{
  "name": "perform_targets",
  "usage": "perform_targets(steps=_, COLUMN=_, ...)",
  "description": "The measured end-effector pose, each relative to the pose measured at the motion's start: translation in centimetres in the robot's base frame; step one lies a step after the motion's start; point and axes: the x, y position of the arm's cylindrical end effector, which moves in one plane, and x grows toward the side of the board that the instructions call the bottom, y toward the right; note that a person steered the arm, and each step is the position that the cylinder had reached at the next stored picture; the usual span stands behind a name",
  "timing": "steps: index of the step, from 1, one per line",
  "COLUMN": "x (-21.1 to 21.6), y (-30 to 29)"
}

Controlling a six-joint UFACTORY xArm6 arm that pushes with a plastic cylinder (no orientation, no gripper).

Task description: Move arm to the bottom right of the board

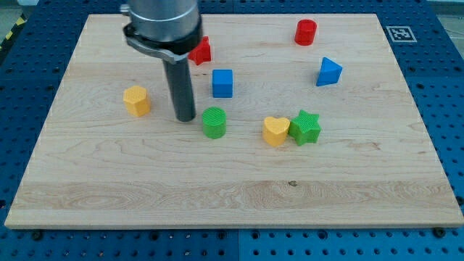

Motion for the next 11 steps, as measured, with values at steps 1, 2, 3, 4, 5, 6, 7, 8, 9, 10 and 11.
perform_targets(steps=1, x=0.8, y=2.7)
perform_targets(steps=2, x=2.0, y=3.9)
perform_targets(steps=3, x=2.8, y=2.7)
perform_targets(steps=4, x=4.3, y=2.9)
perform_targets(steps=5, x=4.5, y=4.4)
perform_targets(steps=6, x=4.2, y=4.8)
perform_targets(steps=7, x=4.2, y=4.8)
perform_targets(steps=8, x=4.1, y=5.1)
perform_targets(steps=9, x=4.1, y=5.2)
perform_targets(steps=10, x=4.1, y=4.1)
perform_targets(steps=11, x=5.0, y=1.2)
